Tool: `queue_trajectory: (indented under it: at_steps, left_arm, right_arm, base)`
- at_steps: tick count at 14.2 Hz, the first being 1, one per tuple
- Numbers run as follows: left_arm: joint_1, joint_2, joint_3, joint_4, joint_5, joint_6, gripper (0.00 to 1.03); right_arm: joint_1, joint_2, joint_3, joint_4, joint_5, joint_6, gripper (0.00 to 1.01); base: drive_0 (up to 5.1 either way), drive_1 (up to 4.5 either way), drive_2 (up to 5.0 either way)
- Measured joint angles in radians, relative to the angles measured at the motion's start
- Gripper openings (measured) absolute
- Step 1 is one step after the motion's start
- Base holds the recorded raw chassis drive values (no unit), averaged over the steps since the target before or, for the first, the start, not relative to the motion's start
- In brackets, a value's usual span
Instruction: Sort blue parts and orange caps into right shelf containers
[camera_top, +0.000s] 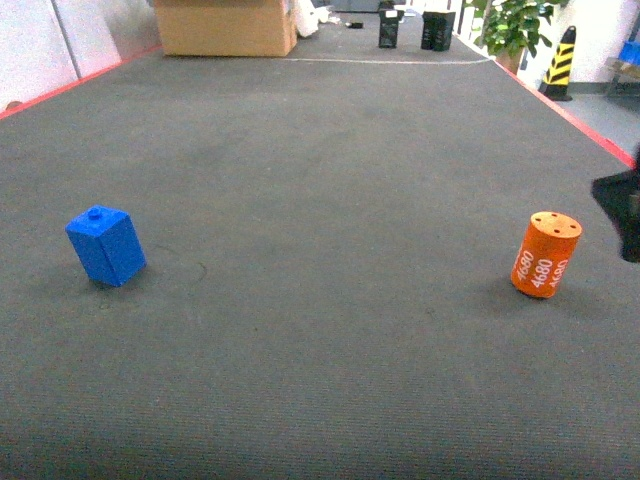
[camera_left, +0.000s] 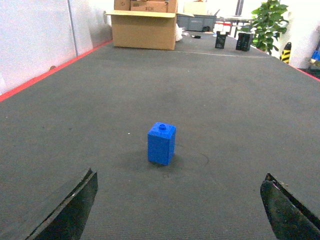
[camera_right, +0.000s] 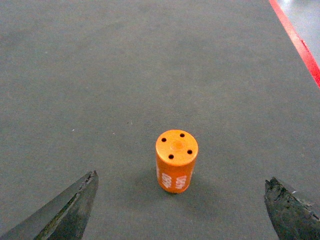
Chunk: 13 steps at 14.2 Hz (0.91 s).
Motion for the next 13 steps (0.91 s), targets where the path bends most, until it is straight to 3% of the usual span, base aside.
queue_trajectory:
  at_steps: [3, 6, 9, 11, 13]
  left_arm:
    - [0.0, 0.0, 0.0, 0.0, 0.0, 0.0, 0.98]
    - [0.0, 0.0, 0.0, 0.0, 0.0, 0.0, 0.98]
    - [0.0, 0.0, 0.0, 0.0, 0.0, 0.0, 0.98]
    - [0.0, 0.0, 0.0, 0.0, 0.0, 0.0, 0.98]
    - [0.0, 0.0, 0.0, 0.0, 0.0, 0.0, 0.98]
  right_arm:
    - [0.027, 0.286, 0.267, -0.044, 0.083, -0.008, 0.98]
    - [0.029, 0.514, 0.496, -0.145, 0.125, -0.002, 0.98]
    - [0.029, 0.618, 0.558, -0.203, 0.13, 0.024, 0.98]
    - [0.015, 0.663, 0.558, -0.195, 0.152, 0.038, 0.71]
    - [0.007, 0.649, 0.526, -0.141, 0.15, 0.046, 0.55]
  base:
    - [0.0, 0.0, 0.0]
    - [0.0, 0.0, 0.0]
    - [0.0, 0.0, 0.0]
    - [0.0, 0.0, 0.0]
    - [0.0, 0.0, 0.0]
